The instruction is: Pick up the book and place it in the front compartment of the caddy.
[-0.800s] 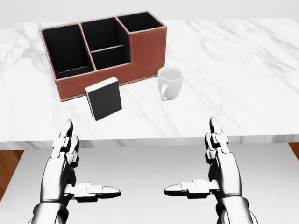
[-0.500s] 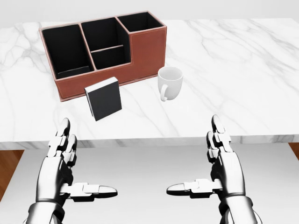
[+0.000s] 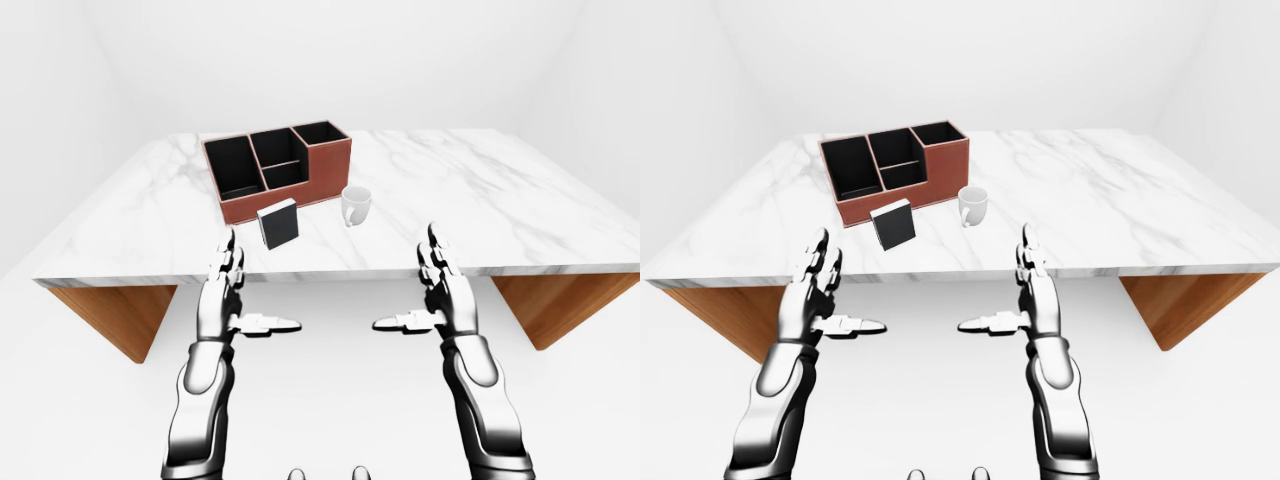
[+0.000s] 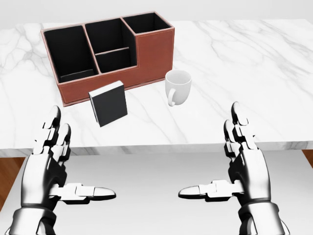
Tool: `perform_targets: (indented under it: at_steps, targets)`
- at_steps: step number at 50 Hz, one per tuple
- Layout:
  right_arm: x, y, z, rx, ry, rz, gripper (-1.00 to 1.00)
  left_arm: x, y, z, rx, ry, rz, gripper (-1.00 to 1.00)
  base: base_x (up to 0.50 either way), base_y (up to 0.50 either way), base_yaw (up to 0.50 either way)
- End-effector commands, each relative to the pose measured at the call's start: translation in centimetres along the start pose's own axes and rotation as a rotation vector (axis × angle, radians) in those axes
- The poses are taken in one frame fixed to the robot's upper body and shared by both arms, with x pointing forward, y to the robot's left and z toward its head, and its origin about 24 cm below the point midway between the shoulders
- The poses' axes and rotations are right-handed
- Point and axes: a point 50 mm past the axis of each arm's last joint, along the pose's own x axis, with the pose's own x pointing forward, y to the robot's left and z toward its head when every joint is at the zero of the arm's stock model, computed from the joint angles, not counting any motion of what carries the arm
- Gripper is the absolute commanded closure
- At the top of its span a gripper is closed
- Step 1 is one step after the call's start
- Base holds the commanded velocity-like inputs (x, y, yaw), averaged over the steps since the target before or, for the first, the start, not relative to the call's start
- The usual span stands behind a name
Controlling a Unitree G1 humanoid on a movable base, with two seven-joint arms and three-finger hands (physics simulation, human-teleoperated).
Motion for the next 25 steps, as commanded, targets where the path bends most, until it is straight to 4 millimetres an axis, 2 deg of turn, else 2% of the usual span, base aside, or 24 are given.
perform_targets:
  at_steps: [1,11,18,25]
  targets:
    - [-0.3,-0.1,2.3,-0.001,-0.098,0.003,-1.0,-0.1,0.4,2.2,0.0,-0.095,0.001,-1.0,0.0,0.0,0.0]
    - [-0.4,-0.4,3.1,-0.006,-0.132,-0.008,-1.0,-0.2,0.4,3.3,-0.017,-0.142,-0.002,-1.0,0.0,0.0,0.0]
    - [-0.8,-0.5,4.5,0.022,-0.194,-0.008,-1.0,-0.4,0.5,4.0,-0.01,-0.171,-0.003,-1.0,0.0,0.0,0.0]
    - [-0.7,-0.7,4.4,0.029,-0.192,-0.013,-1.0,-0.4,0.4,4.2,-0.016,-0.182,-0.006,-1.0,0.0,0.5,0.0]
